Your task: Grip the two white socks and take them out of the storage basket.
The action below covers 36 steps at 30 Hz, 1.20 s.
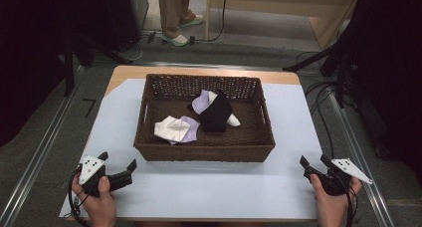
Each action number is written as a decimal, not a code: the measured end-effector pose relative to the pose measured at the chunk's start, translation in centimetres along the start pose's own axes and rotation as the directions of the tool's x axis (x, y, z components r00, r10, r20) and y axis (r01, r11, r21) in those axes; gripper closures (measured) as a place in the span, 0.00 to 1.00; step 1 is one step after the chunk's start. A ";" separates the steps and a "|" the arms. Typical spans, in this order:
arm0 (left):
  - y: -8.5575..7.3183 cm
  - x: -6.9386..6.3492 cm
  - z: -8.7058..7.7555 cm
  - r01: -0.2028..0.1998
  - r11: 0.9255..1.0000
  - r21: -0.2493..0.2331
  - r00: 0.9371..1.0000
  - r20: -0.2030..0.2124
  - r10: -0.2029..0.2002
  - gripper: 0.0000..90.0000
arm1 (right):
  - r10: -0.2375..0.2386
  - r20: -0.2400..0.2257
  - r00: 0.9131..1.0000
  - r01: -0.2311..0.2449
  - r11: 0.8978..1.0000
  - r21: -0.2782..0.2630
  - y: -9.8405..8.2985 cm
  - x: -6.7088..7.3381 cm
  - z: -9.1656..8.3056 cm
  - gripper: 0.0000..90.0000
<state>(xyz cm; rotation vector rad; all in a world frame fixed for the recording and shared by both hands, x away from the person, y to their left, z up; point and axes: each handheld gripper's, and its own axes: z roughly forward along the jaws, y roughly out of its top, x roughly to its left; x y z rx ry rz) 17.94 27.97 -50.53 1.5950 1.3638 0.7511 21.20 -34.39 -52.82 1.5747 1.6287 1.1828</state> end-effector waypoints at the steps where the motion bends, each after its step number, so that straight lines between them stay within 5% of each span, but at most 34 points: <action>1: 0.0 0.0 0.0 0.000 1.000 0.000 1.000 0.000 0.000 0.00 | 0.000 0.005 1.000 0.000 1.000 0.001 0.0 0.1 0.0 0.23; 5: 0.0 0.0 0.0 0.000 1.000 -0.003 1.000 -0.001 0.000 0.00 | -0.027 0.027 0.999 0.027 1.000 -0.009 0.1 0.2 -0.1 0.24; 10: 0.0 -0.1 0.0 -0.003 1.000 -0.008 1.000 -0.002 0.003 0.00 | 0.021 0.020 1.000 -0.021 1.000 -0.005 0.3 0.5 -0.1 0.26; 13: 0.0 -0.1 0.0 -0.009 1.000 0.000 1.000 -0.002 0.009 0.00 | 0.001 0.032 0.999 0.000 1.000 -0.006 1.0 1.0 -0.2 0.27; 36: 0.0 -0.1 0.0 -0.009 1.000 -0.001 1.000 0.000 0.009 0.00 | -0.019 -0.055 0.998 0.018 1.000 -0.020 8.0 4.9 0.5 0.30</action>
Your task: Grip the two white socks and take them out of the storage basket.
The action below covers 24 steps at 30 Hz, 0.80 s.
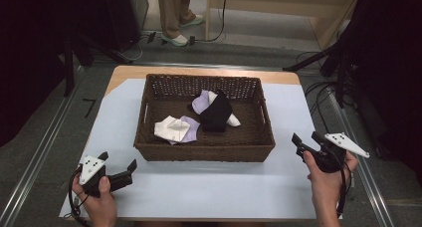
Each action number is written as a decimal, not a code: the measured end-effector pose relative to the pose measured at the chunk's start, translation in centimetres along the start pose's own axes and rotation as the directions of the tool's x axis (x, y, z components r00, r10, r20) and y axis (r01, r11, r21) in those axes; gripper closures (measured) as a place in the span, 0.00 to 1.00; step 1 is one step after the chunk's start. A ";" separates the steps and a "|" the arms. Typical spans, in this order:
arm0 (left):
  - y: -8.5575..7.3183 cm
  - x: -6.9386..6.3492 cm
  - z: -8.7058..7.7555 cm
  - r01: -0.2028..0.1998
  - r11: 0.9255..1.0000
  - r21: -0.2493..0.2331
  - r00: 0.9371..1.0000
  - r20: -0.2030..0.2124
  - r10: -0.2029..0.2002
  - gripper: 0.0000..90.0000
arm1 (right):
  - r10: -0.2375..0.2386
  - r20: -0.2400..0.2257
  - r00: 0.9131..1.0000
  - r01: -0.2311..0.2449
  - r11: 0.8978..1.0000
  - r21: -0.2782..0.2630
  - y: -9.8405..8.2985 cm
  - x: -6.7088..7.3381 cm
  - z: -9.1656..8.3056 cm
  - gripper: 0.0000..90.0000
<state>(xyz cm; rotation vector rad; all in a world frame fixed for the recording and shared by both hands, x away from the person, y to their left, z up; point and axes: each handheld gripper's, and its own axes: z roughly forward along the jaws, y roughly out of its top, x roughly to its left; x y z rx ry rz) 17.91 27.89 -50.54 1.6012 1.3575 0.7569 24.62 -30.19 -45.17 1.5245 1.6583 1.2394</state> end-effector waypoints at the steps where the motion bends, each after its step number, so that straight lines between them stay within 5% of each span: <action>1: 0.0 0.0 0.0 0.001 1.000 0.000 1.000 -0.001 -0.001 0.00 | -0.002 -0.005 1.000 0.002 1.000 -0.001 0.4 0.3 0.1 0.30; 24: 0.0 0.0 0.0 0.001 1.000 0.000 1.000 0.002 -0.001 0.00 | -0.057 -0.092 0.994 0.056 0.998 -0.003 6.3 6.9 3.5 0.34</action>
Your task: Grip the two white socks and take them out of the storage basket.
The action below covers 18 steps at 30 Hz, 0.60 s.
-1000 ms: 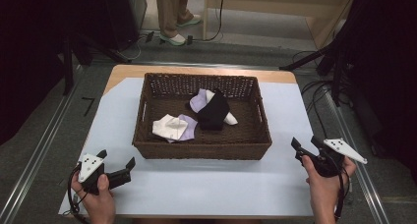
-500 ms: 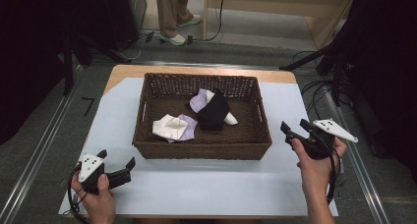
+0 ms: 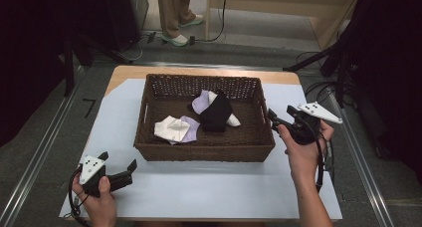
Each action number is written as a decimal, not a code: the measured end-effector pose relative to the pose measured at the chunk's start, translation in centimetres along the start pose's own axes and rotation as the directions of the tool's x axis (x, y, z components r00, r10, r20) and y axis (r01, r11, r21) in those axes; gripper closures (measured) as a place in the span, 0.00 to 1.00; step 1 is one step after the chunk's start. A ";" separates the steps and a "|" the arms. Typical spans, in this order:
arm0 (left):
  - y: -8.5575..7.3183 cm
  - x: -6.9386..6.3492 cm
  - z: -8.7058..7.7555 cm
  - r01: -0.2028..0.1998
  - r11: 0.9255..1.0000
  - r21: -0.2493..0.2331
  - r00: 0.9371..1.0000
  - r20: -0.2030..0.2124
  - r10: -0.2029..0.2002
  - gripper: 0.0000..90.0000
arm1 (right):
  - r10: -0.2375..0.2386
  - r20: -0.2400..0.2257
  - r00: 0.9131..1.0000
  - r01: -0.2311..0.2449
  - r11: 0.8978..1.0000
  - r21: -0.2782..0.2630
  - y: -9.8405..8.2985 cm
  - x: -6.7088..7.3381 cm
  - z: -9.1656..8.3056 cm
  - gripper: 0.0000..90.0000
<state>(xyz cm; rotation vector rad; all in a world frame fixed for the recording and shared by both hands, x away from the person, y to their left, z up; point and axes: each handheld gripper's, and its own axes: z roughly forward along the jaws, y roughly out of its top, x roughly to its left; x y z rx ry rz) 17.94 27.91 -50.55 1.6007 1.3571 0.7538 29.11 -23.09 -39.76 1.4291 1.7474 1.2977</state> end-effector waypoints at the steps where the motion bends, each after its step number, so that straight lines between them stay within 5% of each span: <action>1: 0.0 0.0 0.0 0.000 1.000 0.000 1.000 0.000 0.000 0.00 | 0.000 0.000 1.000 0.000 1.000 0.000 0.0 0.0 0.0 0.34; 18: 0.0 0.0 0.0 0.005 1.000 0.002 1.000 0.001 -0.005 0.00 | -0.053 -0.092 0.994 0.058 0.997 0.056 1.8 5.1 5.0 0.52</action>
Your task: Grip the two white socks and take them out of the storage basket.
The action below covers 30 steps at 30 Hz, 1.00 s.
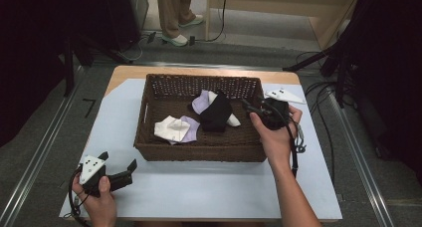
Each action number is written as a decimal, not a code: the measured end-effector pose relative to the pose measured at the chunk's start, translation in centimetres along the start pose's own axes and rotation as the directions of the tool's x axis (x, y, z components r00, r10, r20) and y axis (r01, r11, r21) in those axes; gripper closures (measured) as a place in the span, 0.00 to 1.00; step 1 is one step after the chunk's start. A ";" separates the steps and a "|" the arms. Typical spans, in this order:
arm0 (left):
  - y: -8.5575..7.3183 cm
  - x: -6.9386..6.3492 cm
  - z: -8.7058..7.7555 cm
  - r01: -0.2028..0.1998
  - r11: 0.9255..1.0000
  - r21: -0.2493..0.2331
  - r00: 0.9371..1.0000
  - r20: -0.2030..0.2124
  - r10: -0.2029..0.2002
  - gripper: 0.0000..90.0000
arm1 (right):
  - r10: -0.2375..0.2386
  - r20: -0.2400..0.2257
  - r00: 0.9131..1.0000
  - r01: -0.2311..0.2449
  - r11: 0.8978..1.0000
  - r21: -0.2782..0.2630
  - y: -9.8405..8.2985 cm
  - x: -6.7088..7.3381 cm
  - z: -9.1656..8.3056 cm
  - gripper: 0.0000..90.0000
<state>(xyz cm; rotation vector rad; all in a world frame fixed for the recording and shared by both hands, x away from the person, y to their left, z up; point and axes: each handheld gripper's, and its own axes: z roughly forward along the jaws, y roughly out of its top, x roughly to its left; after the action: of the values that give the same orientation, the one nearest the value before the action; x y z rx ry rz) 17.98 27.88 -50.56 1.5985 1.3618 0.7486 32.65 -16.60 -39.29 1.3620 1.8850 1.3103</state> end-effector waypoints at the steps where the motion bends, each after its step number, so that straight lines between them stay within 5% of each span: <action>1: 0.0 0.0 0.0 0.000 1.000 0.001 1.000 0.000 0.000 0.00 | -0.004 -0.001 1.000 0.004 1.000 0.005 0.1 0.1 0.3 0.53; 10: 0.0 0.1 -0.1 0.002 1.000 0.000 1.000 0.003 -0.002 0.00 | -0.002 0.031 1.000 -0.001 0.995 0.099 0.4 0.8 4.2 0.69; 20: 0.0 0.1 -0.1 0.005 1.000 0.001 1.000 0.006 -0.005 0.00 | 0.016 0.039 0.999 -0.024 0.976 0.218 -1.0 0.3 7.5 0.74; 28: 0.0 0.2 -0.1 0.007 1.000 0.000 1.000 0.004 -0.007 0.00 | -0.055 0.052 0.997 0.032 0.927 0.374 -2.0 0.5 9.0 0.68; 29: 0.0 0.2 -0.1 0.008 1.000 0.000 1.000 0.005 -0.008 0.00 | -0.055 0.052 0.997 0.032 0.927 0.374 -2.0 0.5 9.0 0.68; 30: 0.0 0.2 -0.1 0.008 1.000 0.001 1.000 0.007 -0.008 0.00 | -0.082 0.050 0.995 0.054 0.909 0.414 -2.3 0.4 9.4 0.67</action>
<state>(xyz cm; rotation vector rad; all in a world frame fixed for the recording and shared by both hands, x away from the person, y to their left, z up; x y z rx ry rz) 17.97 28.07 -50.55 1.5943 1.3631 0.7374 38.90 -12.36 -45.32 1.4993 2.2258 0.8466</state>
